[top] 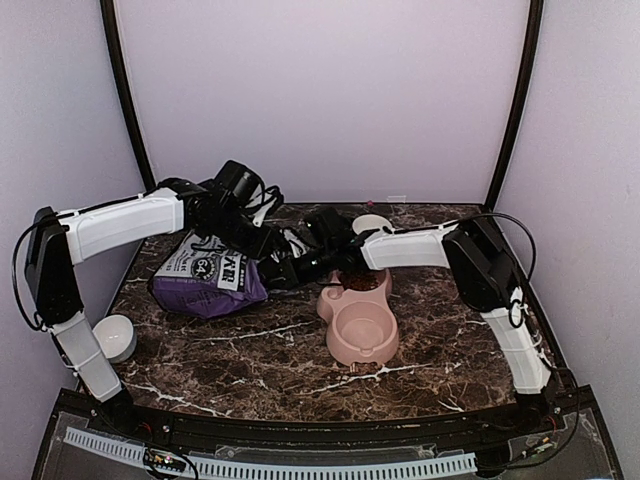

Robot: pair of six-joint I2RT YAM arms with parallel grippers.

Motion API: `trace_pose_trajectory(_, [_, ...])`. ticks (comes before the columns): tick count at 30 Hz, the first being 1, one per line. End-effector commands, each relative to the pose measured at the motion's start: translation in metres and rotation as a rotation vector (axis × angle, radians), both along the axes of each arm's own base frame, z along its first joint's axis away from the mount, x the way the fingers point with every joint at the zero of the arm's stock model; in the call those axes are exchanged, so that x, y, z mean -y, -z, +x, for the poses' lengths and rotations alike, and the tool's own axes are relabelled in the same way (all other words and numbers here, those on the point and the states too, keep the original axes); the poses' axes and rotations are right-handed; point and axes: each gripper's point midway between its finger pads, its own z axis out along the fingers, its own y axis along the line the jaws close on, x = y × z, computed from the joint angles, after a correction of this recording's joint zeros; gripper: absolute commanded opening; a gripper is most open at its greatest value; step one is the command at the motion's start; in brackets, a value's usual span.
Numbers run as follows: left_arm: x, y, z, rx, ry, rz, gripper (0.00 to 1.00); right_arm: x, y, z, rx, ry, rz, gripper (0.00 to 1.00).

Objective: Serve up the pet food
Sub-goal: Collect the pet food from the pet food bag.

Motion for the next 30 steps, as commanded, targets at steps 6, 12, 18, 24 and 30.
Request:
trace_pose_trajectory(6, [0.000, -0.039, 0.013, 0.150, -0.001, -0.039, 0.00, 0.012, -0.036, 0.013, 0.124, 0.090, -0.071, 0.00])
trace_pose_trajectory(12, [-0.004, -0.037, 0.014, 0.160, -0.006, -0.017, 0.00, 0.015, -0.056, 0.010, 0.033, 0.088, 0.022, 0.00])
trace_pose_trajectory(18, [-0.007, -0.035, 0.016, 0.171, -0.013, 0.003, 0.00, 0.030, -0.071, 0.014, -0.098, 0.104, 0.144, 0.00])
trace_pose_trajectory(24, [-0.010, -0.036, 0.015, 0.183, -0.017, 0.010, 0.00, 0.040, -0.084, 0.016, -0.161, 0.102, 0.225, 0.00])
trace_pose_trajectory(30, [-0.012, -0.041, 0.016, 0.207, -0.022, 0.004, 0.00, 0.048, -0.089, 0.018, -0.164, 0.122, 0.232, 0.00])
